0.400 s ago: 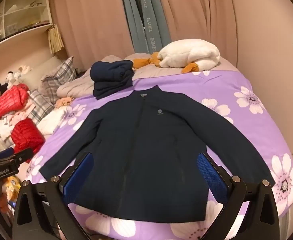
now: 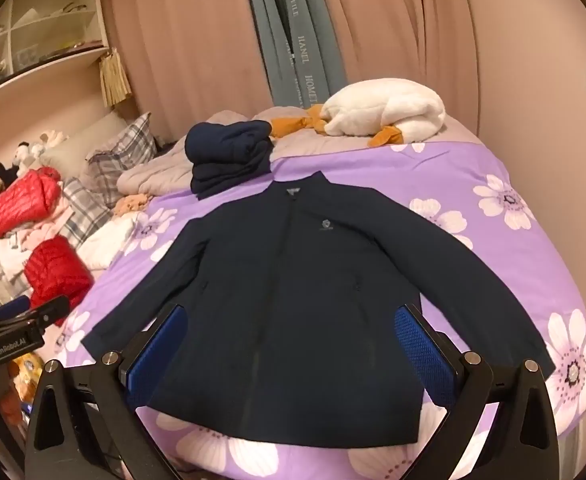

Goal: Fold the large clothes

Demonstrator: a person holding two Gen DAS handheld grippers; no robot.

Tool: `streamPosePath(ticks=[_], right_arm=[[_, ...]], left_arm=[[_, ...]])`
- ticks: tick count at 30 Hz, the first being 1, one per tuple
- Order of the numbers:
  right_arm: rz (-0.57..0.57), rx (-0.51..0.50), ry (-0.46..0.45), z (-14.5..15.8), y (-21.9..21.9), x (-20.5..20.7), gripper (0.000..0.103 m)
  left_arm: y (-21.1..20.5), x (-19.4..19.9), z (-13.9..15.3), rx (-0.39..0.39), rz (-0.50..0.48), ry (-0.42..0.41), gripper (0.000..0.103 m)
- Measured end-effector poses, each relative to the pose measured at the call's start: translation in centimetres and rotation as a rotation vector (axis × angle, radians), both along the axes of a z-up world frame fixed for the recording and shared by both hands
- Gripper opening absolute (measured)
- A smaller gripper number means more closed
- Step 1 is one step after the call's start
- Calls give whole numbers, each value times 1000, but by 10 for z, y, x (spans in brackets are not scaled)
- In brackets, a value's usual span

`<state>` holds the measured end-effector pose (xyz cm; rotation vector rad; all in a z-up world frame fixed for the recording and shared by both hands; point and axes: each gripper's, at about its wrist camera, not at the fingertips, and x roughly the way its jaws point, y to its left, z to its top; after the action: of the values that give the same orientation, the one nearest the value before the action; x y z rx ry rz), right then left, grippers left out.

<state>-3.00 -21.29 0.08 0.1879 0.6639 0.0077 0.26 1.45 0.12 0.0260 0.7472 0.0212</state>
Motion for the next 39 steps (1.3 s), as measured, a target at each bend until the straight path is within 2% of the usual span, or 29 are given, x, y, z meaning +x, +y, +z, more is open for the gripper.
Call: streamPosePath(ticks=[1, 10, 39], right_arm=[[6, 18, -21, 5, -6, -7, 103], [14, 25, -28, 1, -7, -5, 103], [0, 58, -12, -6, -7, -1, 103]], left_arm=[[1, 0, 0, 2, 0, -1, 103], [4, 1, 1, 3, 1, -3, 103], [-2, 2, 2, 43, 5, -30, 103]])
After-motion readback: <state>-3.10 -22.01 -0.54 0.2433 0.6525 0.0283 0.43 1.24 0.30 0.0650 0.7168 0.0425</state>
